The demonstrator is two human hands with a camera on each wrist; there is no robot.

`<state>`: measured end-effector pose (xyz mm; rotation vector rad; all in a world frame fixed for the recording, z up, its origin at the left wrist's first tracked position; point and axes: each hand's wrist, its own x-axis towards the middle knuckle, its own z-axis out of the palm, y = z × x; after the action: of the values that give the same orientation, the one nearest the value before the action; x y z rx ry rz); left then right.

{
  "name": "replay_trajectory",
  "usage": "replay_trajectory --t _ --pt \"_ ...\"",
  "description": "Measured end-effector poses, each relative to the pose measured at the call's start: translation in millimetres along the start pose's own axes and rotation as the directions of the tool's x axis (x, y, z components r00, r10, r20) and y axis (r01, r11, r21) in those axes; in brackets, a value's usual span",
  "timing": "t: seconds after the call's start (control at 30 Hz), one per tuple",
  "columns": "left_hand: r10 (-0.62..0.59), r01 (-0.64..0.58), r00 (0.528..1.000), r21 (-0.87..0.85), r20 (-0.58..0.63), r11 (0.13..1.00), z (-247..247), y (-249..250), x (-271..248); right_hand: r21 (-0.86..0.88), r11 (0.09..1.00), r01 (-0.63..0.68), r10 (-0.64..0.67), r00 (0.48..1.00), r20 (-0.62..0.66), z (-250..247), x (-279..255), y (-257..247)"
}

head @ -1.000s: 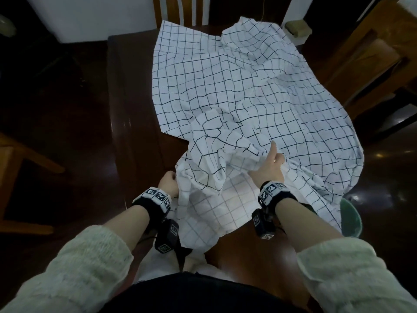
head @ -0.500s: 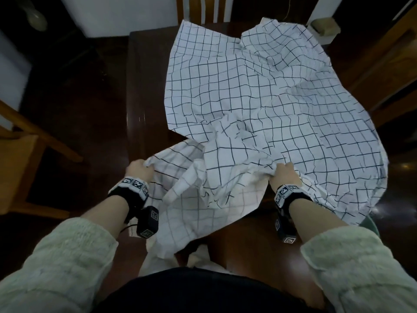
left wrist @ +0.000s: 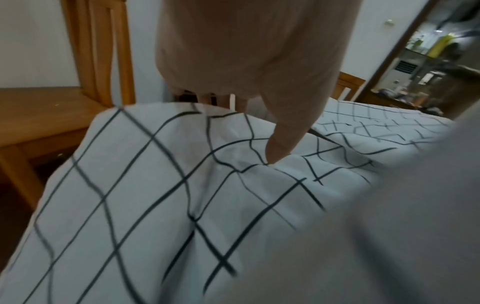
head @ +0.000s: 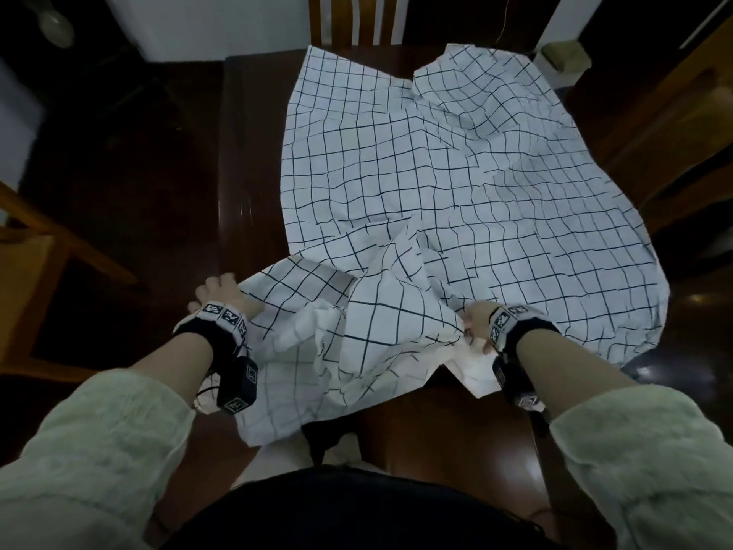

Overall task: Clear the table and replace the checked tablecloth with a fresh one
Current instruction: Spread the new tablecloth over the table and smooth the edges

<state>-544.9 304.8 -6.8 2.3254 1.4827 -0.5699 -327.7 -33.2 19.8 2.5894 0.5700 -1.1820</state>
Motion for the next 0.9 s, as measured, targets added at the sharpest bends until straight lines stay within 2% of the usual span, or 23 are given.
replay_trajectory --t 0.03,0.1,0.17,0.23,0.27,0.4,0.53,0.63,0.77,0.9 --pt "0.040 -0.040 0.999 -0.003 -0.002 0.999 0 6 1 -0.010 1.000 -0.018 0.017 0.999 -0.042 -9 0 -4" --pt "0.113 -0.112 0.994 -0.035 0.005 0.993 0 17 6 -0.020 0.998 -0.059 0.053 0.975 -0.215 -28 4 -14" --pt "0.170 -0.170 0.985 -0.046 0.014 0.984 -1 29 10 0.079 0.997 -0.027 0.056 0.918 -0.392 -42 10 -25" --pt "0.230 -0.230 0.972 -0.014 0.045 0.973 1 40 17 0.168 0.985 0.033 0.051 0.880 -0.472 -49 22 -34" --pt "0.252 -0.253 0.965 0.005 0.069 0.968 1 45 19 0.184 0.981 0.061 0.034 0.881 -0.471 -51 27 -38" --pt "0.297 -0.300 0.948 0.009 0.114 0.954 4 57 29 0.182 0.980 0.073 -0.009 0.944 -0.331 -59 45 -52" --pt "0.384 -0.381 0.908 -0.049 0.167 0.923 5 62 42 0.077 0.997 -0.022 0.042 0.960 -0.278 -64 56 -69" --pt "0.391 -0.372 0.907 -0.136 0.158 0.918 -1 61 50 -0.048 0.995 -0.084 0.067 0.957 -0.283 -67 61 -82" --pt "0.292 -0.280 0.951 -0.110 0.105 0.954 -21 53 70 -0.113 0.981 -0.158 0.118 0.946 -0.302 -83 69 -90" --pt "0.083 -0.075 0.996 -0.196 0.036 0.978 -44 26 102 -0.099 0.971 -0.219 0.176 0.927 -0.330 -104 73 -83"
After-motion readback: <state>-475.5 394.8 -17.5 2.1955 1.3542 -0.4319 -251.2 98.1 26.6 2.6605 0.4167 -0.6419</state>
